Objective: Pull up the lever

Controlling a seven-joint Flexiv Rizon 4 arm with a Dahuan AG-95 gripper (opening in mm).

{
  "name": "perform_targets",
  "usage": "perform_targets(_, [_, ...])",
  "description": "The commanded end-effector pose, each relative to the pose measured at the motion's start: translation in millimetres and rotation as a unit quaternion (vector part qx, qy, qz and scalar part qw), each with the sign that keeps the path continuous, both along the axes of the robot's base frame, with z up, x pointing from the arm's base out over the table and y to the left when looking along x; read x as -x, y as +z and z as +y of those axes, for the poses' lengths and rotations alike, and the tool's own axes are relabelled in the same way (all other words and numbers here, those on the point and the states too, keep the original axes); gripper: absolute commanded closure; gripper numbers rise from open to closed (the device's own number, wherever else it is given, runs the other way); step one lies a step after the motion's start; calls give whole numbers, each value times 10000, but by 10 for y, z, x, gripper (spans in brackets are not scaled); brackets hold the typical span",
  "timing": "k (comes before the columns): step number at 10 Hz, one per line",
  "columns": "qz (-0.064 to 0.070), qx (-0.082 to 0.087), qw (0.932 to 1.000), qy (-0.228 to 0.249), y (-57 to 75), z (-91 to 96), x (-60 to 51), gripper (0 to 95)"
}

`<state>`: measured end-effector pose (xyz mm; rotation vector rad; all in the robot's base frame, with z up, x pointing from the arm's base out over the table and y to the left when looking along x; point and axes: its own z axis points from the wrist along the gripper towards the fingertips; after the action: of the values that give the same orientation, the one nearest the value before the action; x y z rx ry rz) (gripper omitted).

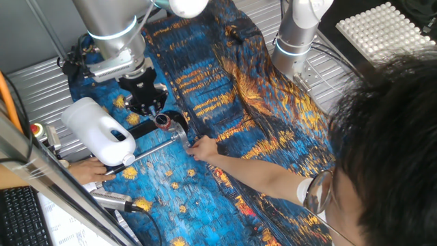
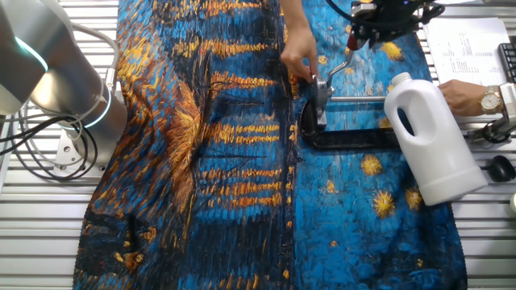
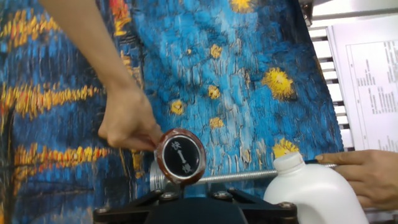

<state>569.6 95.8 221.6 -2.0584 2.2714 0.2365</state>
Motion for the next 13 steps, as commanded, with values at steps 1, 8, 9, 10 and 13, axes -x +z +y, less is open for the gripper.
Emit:
perform_targets(1, [53, -102, 9999, -83, 4, -15, 12, 950])
perform_targets(8, [54, -553, 9985, 10, 3, -30, 17, 950])
perform_targets(9, [10, -567, 9982, 200, 3, -30, 17, 950])
perform_targets(10, [-15, -550, 9978, 371, 3, -30, 17, 950])
perform_targets(13, [-14, -574, 9963, 642, 3, -30, 17, 950])
